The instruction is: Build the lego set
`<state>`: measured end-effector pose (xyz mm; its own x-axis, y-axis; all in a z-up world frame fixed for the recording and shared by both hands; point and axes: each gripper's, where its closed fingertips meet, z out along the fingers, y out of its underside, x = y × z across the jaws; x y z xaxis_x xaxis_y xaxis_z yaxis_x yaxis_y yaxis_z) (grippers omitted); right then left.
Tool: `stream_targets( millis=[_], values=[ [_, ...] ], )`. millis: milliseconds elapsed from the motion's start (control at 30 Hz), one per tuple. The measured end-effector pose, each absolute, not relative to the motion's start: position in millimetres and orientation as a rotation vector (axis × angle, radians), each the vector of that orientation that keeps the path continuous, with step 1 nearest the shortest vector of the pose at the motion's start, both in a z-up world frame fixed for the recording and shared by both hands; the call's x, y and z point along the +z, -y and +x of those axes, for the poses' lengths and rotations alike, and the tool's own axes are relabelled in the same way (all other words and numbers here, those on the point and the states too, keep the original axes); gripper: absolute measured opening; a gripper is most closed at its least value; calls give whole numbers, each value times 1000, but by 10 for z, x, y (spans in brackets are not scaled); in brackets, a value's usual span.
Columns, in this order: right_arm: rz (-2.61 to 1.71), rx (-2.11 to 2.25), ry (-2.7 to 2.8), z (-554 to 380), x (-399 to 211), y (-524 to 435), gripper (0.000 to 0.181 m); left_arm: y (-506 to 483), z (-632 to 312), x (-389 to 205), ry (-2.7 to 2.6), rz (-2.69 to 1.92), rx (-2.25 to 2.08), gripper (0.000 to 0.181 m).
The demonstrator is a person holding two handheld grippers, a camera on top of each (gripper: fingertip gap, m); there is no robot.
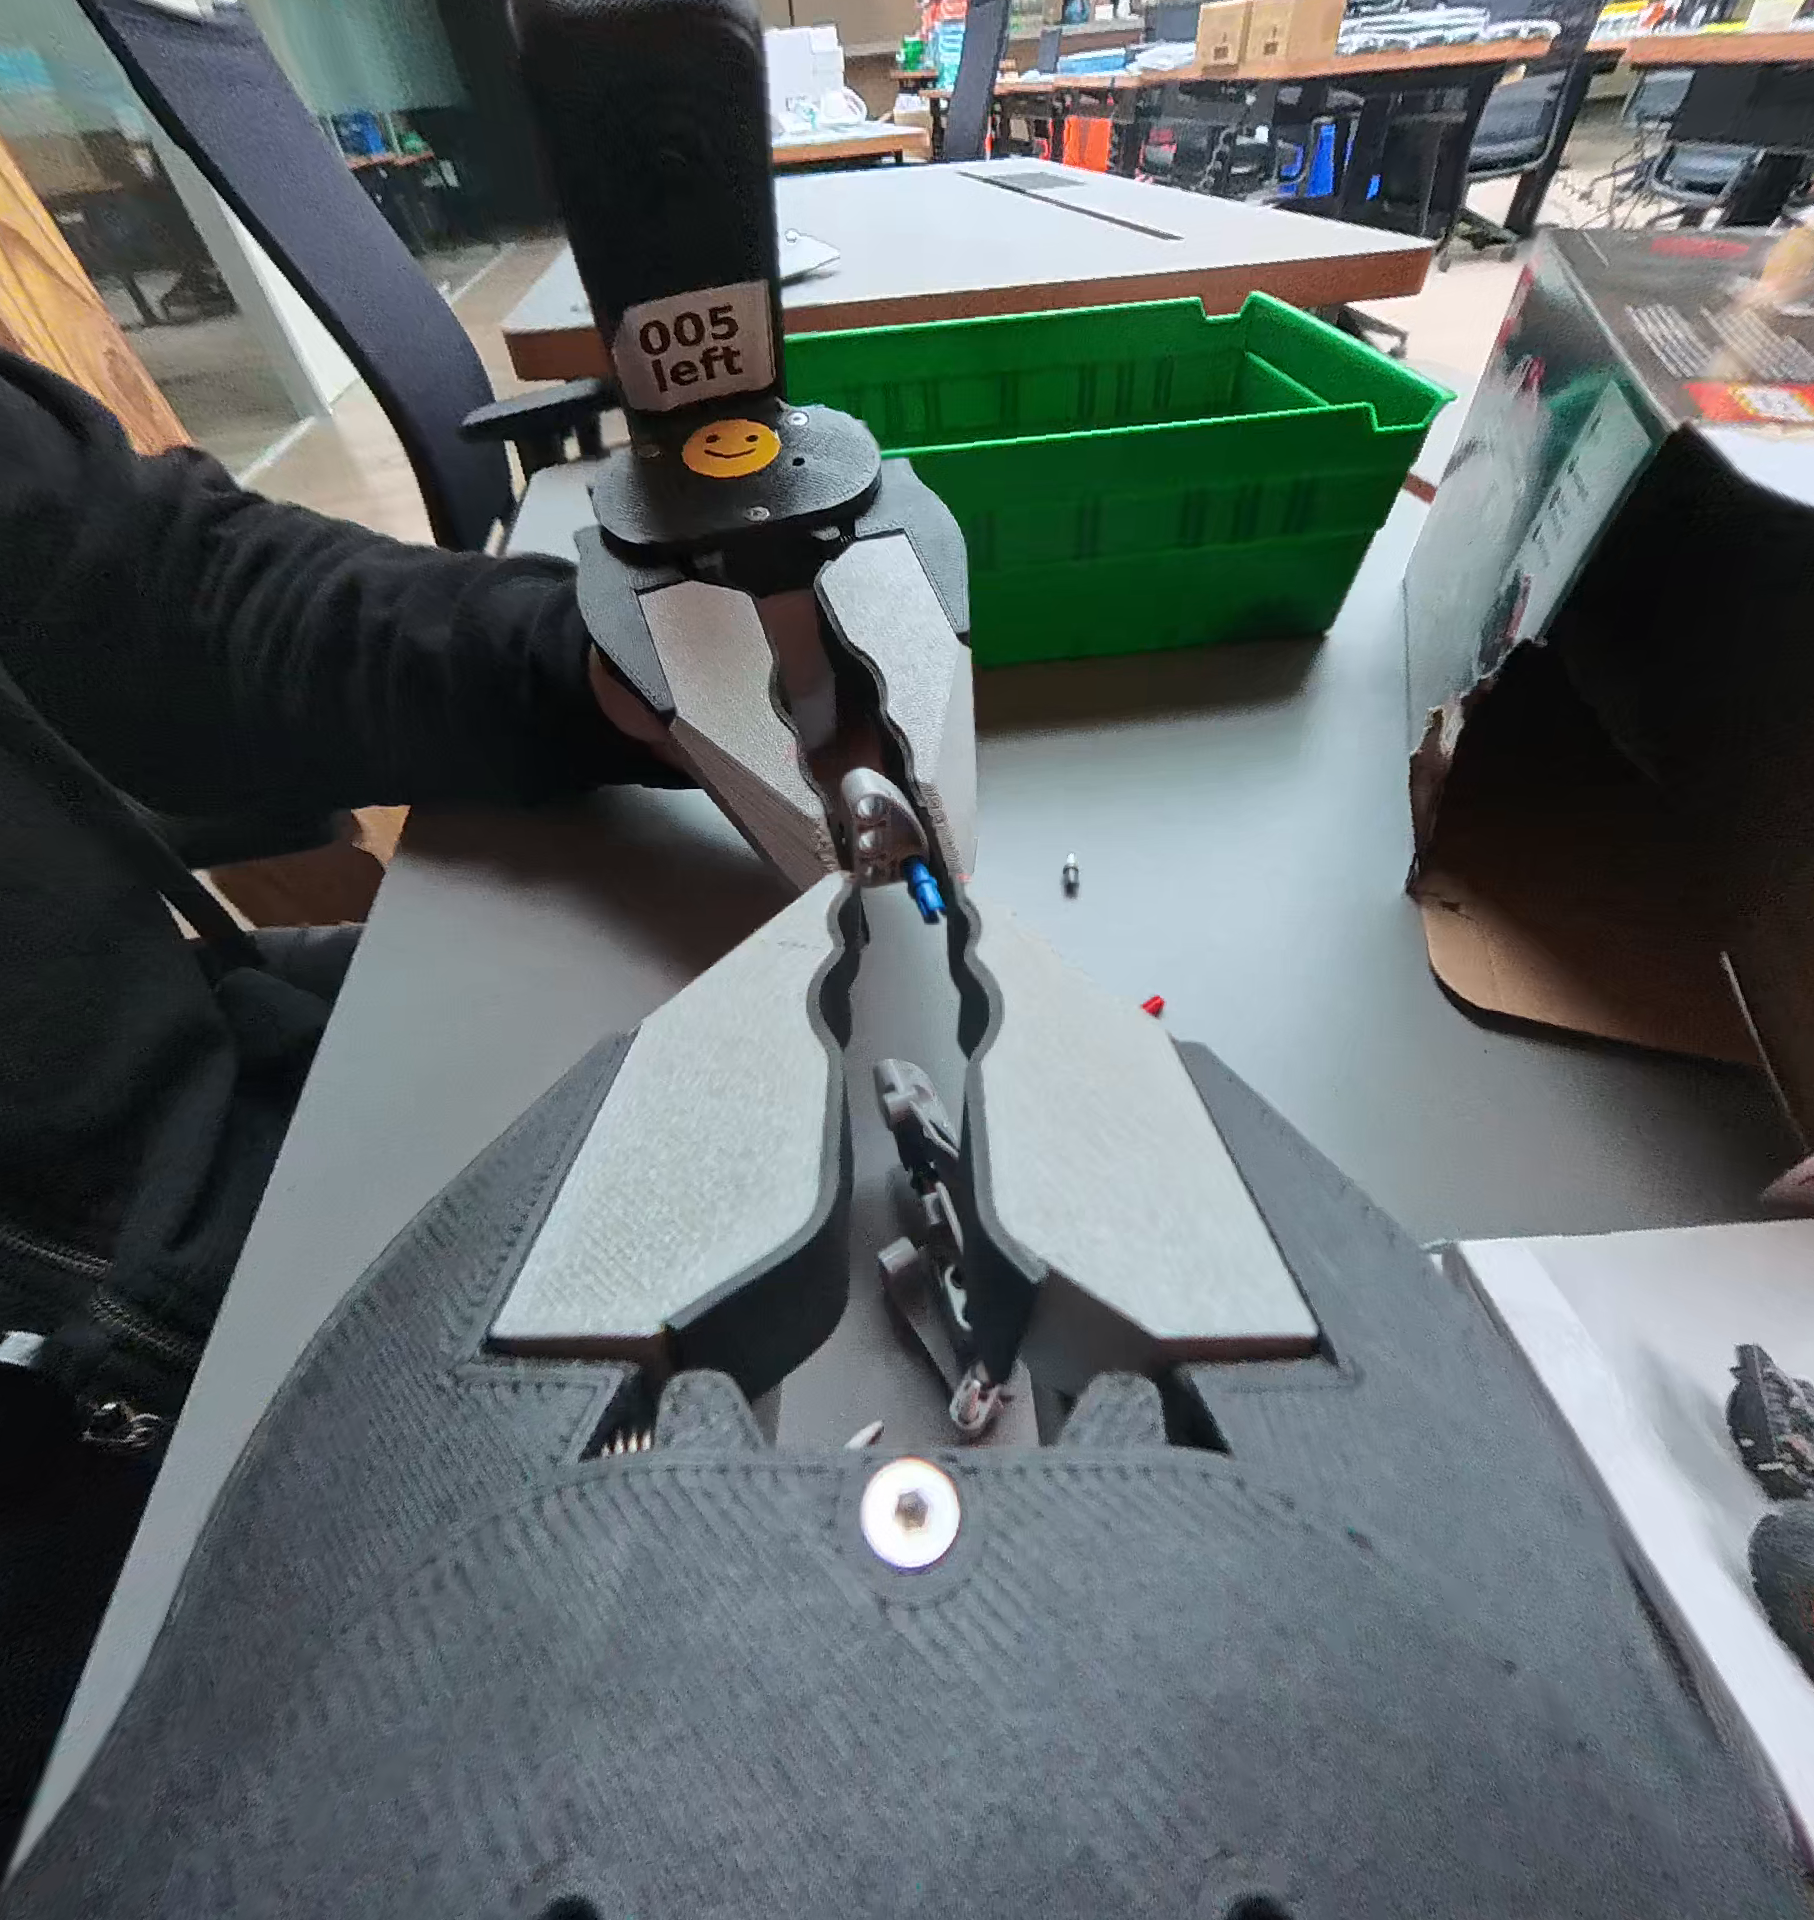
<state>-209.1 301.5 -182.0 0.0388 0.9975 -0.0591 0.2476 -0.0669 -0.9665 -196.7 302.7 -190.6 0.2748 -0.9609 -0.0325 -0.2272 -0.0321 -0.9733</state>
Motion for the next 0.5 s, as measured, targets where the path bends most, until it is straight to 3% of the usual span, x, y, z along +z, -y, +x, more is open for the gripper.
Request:
stream_targets(
  millis=[67, 300, 500],
  values=[
    [-1446, 1030, 1339, -2091, -1837, -3048, 3, -3011, -1955, -1913, -1166, -1496, -878, 13],
    [-1388, 971, 1404, -2075, -1842, -2999, 8, -2992, -1954, -1905, -1167, -1502, -907, 13],
    [-1333, 762, 1454, -2072, -1866, -3028, 1, -3002, -1967, -1856, -1109, -1529, -984, 15]
  ],
)
